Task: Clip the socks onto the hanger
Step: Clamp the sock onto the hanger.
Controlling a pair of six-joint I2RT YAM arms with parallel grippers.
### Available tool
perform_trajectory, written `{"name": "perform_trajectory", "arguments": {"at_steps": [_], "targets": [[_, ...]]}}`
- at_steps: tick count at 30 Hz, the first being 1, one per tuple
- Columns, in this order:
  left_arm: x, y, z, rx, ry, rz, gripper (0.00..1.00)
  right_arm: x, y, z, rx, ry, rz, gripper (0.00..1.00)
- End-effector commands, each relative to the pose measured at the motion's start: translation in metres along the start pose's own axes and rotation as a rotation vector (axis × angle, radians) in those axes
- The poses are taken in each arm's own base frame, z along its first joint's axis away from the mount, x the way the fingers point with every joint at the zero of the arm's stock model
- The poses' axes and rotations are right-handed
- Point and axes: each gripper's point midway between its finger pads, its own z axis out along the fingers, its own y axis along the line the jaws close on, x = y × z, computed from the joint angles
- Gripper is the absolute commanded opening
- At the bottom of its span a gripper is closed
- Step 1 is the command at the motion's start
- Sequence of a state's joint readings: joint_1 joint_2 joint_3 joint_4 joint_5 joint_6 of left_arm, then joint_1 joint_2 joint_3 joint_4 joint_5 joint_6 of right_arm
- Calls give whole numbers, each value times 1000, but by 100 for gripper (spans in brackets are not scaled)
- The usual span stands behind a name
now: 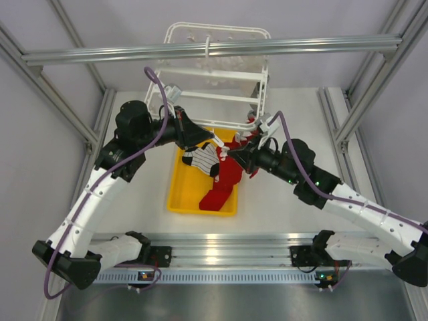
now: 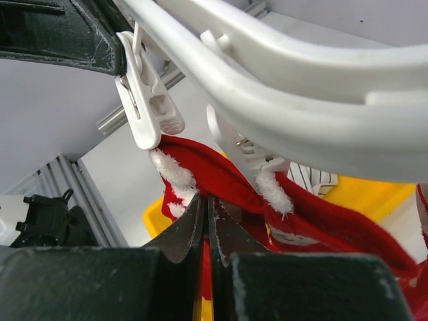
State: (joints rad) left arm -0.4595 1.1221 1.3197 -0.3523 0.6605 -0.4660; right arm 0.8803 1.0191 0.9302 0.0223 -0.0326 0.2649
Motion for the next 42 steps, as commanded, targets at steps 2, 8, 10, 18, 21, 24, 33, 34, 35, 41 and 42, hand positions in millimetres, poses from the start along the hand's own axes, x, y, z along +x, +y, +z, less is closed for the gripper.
{"name": "perform_trajectory", "arguments": {"at_steps": [2, 8, 10, 18, 21, 24, 33, 34, 35, 41, 42], "targets": [[20, -11, 0, 69, 80, -41, 0, -36, 22, -4, -97, -92, 32, 0], [23, -13, -2, 81, 88, -34, 0, -39, 23, -4, -99, -97, 47, 0], [24, -14, -3, 85, 89, -33, 0, -39, 21, -4, -90, -96, 57, 0], [25, -20, -4, 122, 101, -49, 0, -38, 13, 1, -52, -81, 62, 0], [26, -25, -4, 144, 103, -56, 0, -35, 11, 3, -50, -70, 68, 0], [27, -25, -4, 150, 109, -57, 0, -31, 9, 2, -49, -56, 94, 0], [30, -23, -3, 159, 122, -50, 0, -33, 8, -4, -75, -65, 152, 0], [31, -23, -3, 156, 122, -45, 0, -33, 8, -4, -82, -65, 156, 0], [31, -22, -3, 155, 121, -40, 0, -35, 9, -5, -89, -70, 165, 0], [32, -21, -2, 156, 126, -30, 0, -37, 11, -5, -103, -73, 184, 0], [32, -21, -2, 155, 125, -29, 0, -37, 12, -4, -104, -72, 190, 0]]}}
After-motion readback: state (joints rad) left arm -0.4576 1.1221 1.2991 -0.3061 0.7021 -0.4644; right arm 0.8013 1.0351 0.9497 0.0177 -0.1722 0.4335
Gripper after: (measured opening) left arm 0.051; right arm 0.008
